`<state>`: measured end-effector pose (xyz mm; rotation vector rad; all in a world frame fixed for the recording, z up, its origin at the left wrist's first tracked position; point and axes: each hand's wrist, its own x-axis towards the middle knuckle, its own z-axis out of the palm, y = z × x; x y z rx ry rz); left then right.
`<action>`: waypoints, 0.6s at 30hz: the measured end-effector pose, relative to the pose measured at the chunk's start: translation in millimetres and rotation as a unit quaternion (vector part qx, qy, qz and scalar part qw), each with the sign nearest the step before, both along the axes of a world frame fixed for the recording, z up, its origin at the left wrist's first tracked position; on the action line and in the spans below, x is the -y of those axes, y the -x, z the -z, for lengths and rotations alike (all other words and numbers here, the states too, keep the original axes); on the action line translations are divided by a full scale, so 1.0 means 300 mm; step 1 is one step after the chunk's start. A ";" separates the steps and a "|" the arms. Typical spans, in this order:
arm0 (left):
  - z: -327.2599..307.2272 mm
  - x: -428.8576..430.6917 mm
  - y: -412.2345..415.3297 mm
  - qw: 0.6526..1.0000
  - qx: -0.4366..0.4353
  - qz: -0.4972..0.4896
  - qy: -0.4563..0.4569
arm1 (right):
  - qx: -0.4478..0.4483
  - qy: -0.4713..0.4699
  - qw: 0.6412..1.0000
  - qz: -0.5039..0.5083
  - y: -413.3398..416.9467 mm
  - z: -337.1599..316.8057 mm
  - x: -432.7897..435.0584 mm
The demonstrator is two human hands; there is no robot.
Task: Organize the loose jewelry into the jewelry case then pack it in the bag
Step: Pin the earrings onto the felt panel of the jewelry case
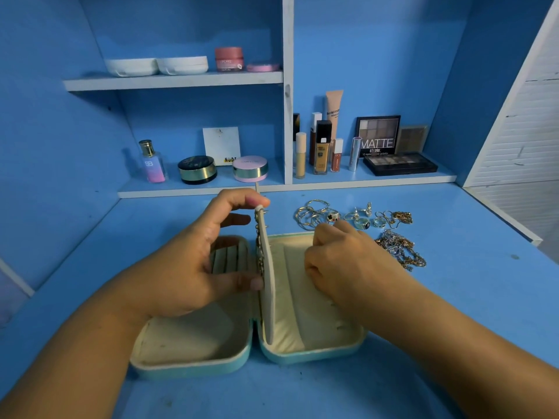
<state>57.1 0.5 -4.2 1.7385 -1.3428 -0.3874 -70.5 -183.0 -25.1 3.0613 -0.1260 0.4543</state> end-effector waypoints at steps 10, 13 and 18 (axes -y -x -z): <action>0.001 -0.001 0.001 1.000 -0.012 -0.001 -0.002 | 0.027 0.005 0.998 0.049 -0.011 0.017 -0.006; 0.001 -0.002 0.001 1.000 -0.012 -0.003 0.000 | 0.035 -0.006 0.998 0.050 -0.005 0.010 -0.024; -0.001 0.000 0.002 1.000 -0.027 -0.011 -0.007 | 0.033 -0.214 0.976 -0.031 0.018 -0.034 -0.102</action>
